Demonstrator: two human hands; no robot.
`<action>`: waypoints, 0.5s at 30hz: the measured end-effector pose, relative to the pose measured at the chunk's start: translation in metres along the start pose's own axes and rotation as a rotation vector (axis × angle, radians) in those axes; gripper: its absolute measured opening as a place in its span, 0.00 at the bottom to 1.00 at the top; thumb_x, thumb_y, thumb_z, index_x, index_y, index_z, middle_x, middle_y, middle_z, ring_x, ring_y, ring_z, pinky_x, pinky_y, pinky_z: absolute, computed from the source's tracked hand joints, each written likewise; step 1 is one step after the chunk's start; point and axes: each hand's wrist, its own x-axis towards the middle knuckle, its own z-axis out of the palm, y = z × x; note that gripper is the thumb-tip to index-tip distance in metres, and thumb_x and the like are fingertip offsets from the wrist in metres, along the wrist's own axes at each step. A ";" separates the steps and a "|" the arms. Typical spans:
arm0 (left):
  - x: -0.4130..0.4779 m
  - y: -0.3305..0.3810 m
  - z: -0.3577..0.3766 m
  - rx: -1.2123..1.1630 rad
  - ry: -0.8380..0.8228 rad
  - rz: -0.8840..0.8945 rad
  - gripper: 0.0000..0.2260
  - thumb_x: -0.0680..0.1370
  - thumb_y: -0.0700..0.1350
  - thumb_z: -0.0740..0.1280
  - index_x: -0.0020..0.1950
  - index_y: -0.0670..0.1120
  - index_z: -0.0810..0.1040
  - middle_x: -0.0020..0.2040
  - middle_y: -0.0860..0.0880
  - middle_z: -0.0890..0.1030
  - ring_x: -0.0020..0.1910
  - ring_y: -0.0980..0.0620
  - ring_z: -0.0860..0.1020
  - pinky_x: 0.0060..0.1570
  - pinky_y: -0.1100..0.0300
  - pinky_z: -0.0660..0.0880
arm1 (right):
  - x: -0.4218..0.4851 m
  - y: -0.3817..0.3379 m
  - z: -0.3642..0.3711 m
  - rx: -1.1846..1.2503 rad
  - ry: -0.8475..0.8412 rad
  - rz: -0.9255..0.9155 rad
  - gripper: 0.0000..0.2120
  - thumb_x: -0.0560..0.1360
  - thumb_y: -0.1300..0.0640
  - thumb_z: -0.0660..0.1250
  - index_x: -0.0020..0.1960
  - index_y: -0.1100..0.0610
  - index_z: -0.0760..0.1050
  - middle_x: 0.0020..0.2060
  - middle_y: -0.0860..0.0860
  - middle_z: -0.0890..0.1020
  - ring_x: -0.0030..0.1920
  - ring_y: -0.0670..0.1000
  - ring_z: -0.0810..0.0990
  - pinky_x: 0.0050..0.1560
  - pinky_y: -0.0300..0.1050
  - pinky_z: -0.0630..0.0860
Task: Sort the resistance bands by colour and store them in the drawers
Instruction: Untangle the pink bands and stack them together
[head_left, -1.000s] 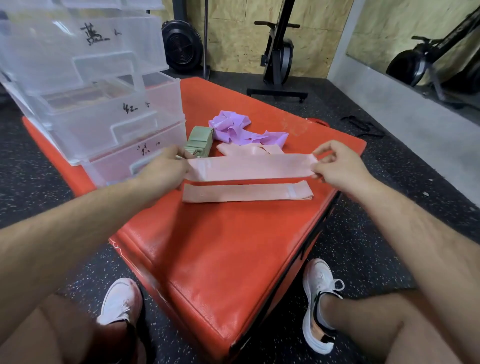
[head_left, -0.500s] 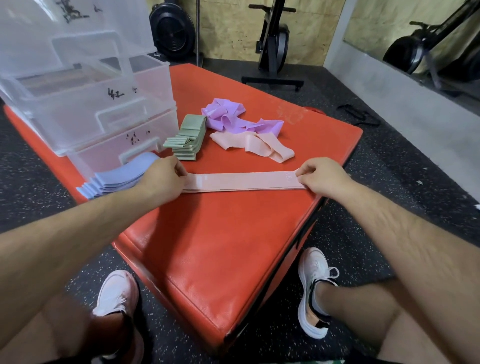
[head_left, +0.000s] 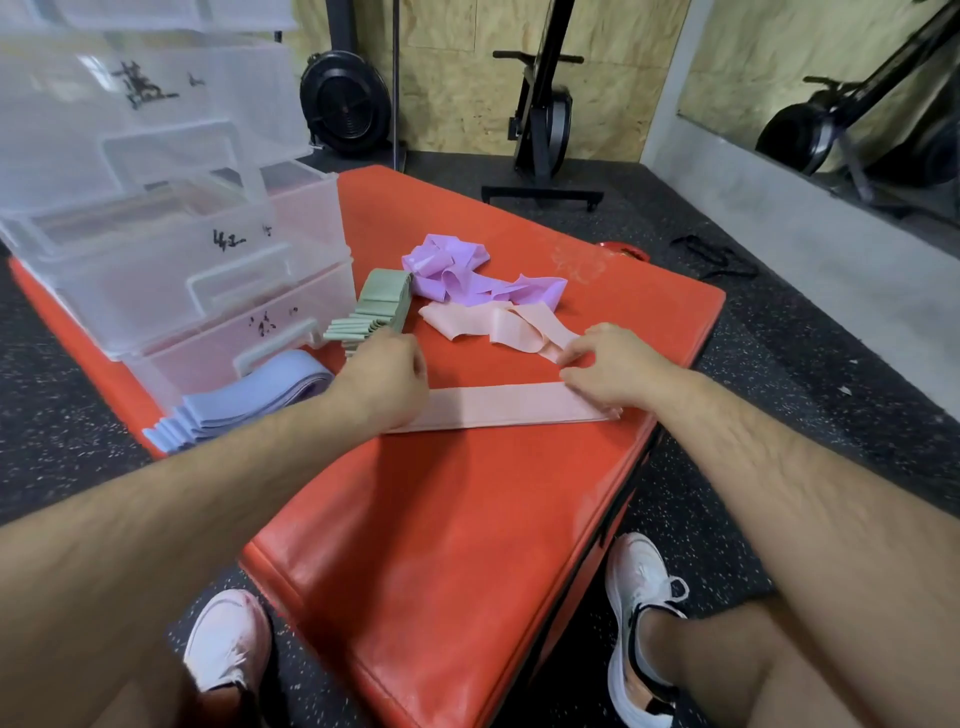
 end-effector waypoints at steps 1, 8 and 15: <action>0.005 0.006 0.003 -0.012 -0.004 0.018 0.09 0.73 0.37 0.62 0.36 0.49 0.72 0.43 0.43 0.77 0.44 0.44 0.75 0.44 0.55 0.72 | 0.003 -0.002 -0.001 -0.014 -0.053 0.019 0.17 0.73 0.47 0.66 0.61 0.42 0.80 0.59 0.49 0.77 0.57 0.55 0.78 0.61 0.53 0.77; 0.035 0.036 0.009 -0.135 -0.088 0.046 0.05 0.75 0.41 0.63 0.41 0.48 0.77 0.46 0.47 0.79 0.45 0.49 0.77 0.40 0.63 0.68 | 0.019 0.005 -0.014 0.022 0.139 -0.038 0.18 0.82 0.55 0.58 0.70 0.59 0.73 0.69 0.55 0.74 0.69 0.56 0.72 0.70 0.48 0.67; 0.052 0.050 0.016 -0.234 -0.127 0.045 0.10 0.78 0.46 0.65 0.58 0.48 0.78 0.55 0.49 0.79 0.52 0.52 0.77 0.52 0.61 0.72 | 0.017 0.005 -0.012 0.069 0.124 -0.063 0.14 0.80 0.51 0.63 0.57 0.57 0.83 0.66 0.51 0.77 0.67 0.53 0.74 0.67 0.44 0.69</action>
